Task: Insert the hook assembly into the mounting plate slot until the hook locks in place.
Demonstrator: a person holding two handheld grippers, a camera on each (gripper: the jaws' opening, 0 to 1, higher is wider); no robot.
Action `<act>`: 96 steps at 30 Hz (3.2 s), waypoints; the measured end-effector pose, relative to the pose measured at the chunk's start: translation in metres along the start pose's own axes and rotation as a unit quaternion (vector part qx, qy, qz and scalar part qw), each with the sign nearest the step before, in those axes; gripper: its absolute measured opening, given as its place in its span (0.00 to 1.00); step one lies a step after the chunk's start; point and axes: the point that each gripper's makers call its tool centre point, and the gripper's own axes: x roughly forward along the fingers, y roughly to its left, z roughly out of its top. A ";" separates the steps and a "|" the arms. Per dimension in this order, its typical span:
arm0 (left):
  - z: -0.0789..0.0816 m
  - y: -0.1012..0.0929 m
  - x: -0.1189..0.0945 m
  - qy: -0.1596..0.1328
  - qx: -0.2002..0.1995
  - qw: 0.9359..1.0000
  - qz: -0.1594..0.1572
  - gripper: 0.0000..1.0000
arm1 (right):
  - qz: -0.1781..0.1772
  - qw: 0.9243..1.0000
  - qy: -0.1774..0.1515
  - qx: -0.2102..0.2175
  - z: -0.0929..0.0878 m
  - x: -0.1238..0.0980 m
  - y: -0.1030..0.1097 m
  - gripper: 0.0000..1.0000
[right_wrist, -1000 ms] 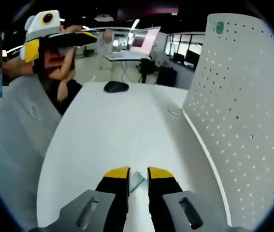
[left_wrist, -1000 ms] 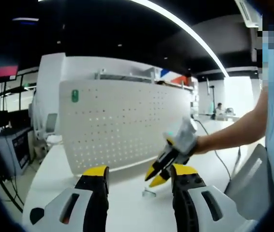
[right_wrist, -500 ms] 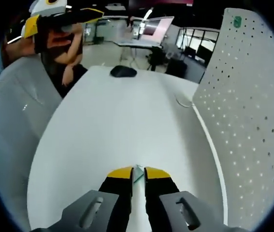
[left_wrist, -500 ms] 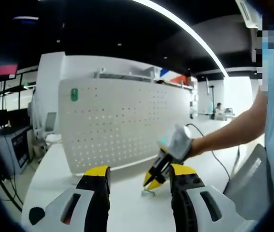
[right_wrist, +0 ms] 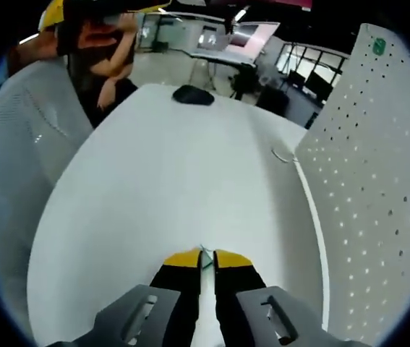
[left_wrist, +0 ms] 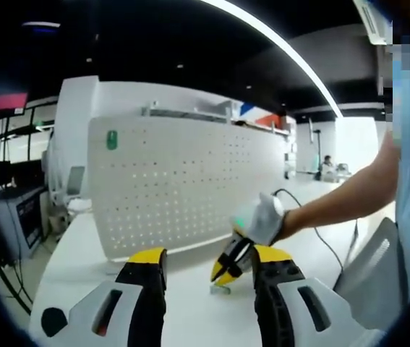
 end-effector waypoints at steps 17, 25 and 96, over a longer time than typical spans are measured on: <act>0.001 0.003 -0.001 -0.006 -0.009 1.000 0.002 0.46 | 0.001 0.999 0.028 -0.034 -0.003 0.001 0.000 0.00; 0.000 0.003 0.000 -0.004 -0.010 1.000 0.000 0.45 | 0.004 0.998 0.045 -0.033 -0.006 0.005 0.001 0.00; 0.071 0.009 0.039 -0.044 -0.002 0.999 0.017 0.34 | -0.201 0.885 -0.356 0.225 0.145 -0.177 -0.067 0.00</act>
